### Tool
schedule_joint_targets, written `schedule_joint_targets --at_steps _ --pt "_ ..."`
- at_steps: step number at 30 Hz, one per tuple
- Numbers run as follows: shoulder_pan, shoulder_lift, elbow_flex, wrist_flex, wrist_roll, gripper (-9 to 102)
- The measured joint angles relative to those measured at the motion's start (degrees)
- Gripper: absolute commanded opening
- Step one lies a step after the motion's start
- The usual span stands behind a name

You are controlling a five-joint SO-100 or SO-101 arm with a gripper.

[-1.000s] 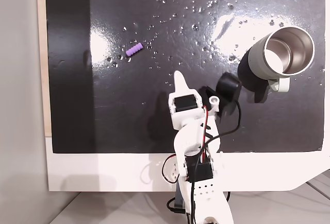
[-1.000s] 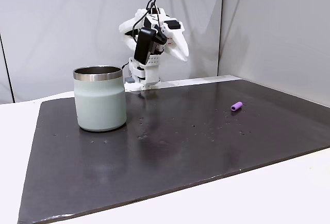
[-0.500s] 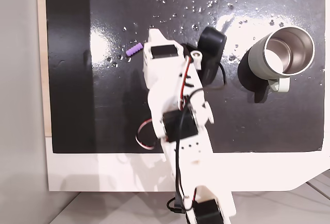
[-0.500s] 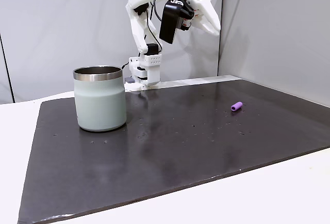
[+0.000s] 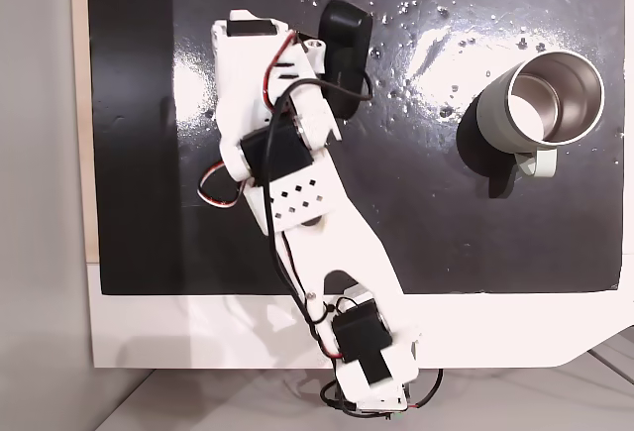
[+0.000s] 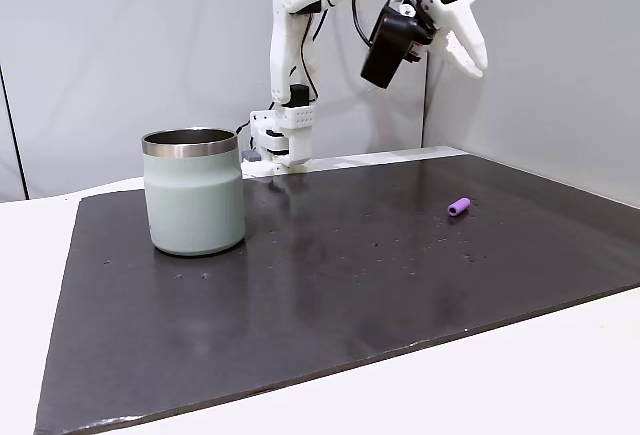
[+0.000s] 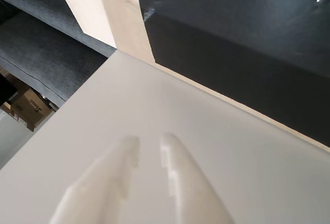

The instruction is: Grasp a pengrip and put it in the cup.

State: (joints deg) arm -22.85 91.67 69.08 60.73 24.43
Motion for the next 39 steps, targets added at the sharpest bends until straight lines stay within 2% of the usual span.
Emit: schedule_joint_targets --at_steps 10,22,25,29,39 --pt "-3.2 -20.0 -17.1 0.0 -2.3 0" --pt "-4.6 -30.1 -19.5 1.8 -5.6 0" --pt "-4.6 -30.1 -19.5 3.7 -6.9 0" --pt "-4.6 -31.9 -22.9 8.7 -9.8 8" --pt "-4.6 -32.2 -23.5 18.4 -15.9 17"
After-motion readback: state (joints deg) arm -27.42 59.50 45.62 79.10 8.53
